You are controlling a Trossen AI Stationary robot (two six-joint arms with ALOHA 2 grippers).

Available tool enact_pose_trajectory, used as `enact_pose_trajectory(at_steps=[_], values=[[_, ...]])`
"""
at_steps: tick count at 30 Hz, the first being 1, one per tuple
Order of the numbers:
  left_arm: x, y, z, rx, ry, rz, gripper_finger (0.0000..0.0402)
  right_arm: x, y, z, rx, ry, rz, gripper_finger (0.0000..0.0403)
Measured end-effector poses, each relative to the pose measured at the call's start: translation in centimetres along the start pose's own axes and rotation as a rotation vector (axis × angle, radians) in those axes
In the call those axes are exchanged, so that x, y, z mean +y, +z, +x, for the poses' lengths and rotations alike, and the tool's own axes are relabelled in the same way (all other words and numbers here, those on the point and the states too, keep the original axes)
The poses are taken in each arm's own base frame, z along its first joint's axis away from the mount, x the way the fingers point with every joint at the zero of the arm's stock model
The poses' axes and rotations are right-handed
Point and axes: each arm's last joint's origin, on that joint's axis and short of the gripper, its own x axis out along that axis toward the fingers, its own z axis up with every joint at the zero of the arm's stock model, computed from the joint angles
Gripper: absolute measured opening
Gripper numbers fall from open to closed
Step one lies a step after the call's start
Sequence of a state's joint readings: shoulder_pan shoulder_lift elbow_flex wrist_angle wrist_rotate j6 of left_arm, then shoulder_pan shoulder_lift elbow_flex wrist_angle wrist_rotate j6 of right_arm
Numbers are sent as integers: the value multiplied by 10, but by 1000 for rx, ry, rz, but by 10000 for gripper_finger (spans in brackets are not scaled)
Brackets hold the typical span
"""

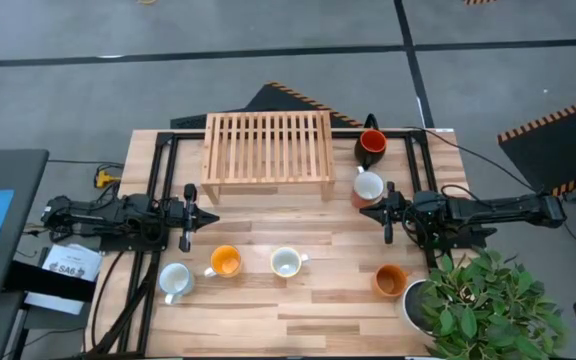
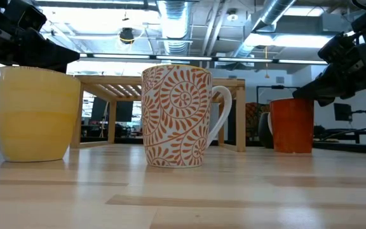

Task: Place coffee mugs

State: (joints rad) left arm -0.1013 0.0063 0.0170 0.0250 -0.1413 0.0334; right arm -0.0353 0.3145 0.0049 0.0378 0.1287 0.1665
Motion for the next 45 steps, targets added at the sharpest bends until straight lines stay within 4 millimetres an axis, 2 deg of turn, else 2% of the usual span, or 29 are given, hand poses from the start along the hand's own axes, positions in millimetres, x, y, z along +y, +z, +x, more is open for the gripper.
enact_pose_trajectory(at_steps=[21,23,29,33,38,42,45], values=[[0,0,0,0,0,0,0,1,3,0,-28,5,35,47],[0,0,0,0,0,0,0,2,11,-1,-109,21,108,47],[0,0,0,0,0,0,0,5,45,-9,-475,88,160,47],[0,0,0,0,0,0,0,3,63,-18,-681,-1,163,47],[0,0,0,0,0,0,0,-3,89,-12,-670,-200,299,47],[0,0,0,0,0,0,0,-11,109,2,-453,-402,283,66],[0,0,0,0,0,0,0,-20,123,10,-293,-522,335,103]])
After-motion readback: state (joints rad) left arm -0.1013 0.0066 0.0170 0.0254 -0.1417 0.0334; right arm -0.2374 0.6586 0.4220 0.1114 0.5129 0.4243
